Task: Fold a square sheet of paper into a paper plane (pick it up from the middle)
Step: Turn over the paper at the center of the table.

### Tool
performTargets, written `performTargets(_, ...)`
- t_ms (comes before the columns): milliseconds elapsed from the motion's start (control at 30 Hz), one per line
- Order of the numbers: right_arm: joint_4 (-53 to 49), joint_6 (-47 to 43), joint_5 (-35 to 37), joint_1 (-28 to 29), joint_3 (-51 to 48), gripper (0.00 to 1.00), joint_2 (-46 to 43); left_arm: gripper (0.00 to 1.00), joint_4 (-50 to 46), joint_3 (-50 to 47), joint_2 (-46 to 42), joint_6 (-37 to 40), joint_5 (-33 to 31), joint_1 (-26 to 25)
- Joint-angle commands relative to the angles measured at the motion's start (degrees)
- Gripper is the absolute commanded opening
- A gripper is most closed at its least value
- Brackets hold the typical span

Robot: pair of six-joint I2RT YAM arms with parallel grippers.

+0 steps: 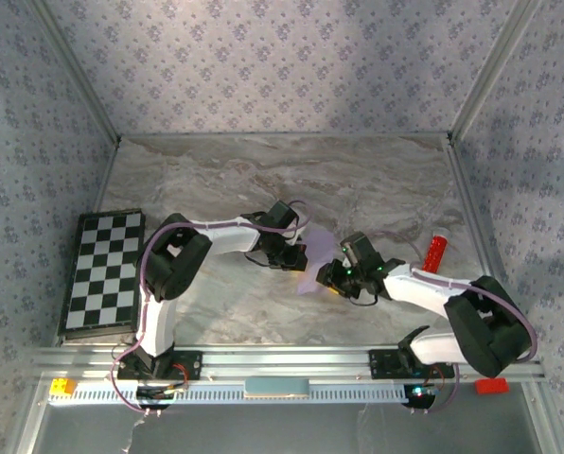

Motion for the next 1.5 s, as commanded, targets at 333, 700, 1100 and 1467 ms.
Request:
performTargets(333,7.6,-3.3,-5.9,-5.1,3.6,0.46,5.1,0.0,-2.0,-2.1,0.6,0.0,-1.4,0.0)
performTargets(700,12.4,-3.9,-8.5,-9.0,2.8,0.45,8.0,0.0,-1.9,-2.2,0.3,-0.3,-1.3,0.0)
performTargets(1100,17.7,-1.8,-8.5,-10.5,0.2,0.36,11.0,0.0,0.2,-2.4,0.2,-2.1,-0.4,0.0)
performTargets(1467,23.4,-1.7,-10.3,-12.1,-1.4,0.16,13.3,0.0,1.2,-2.5,-0.7,-3.3,0.3,0.0)
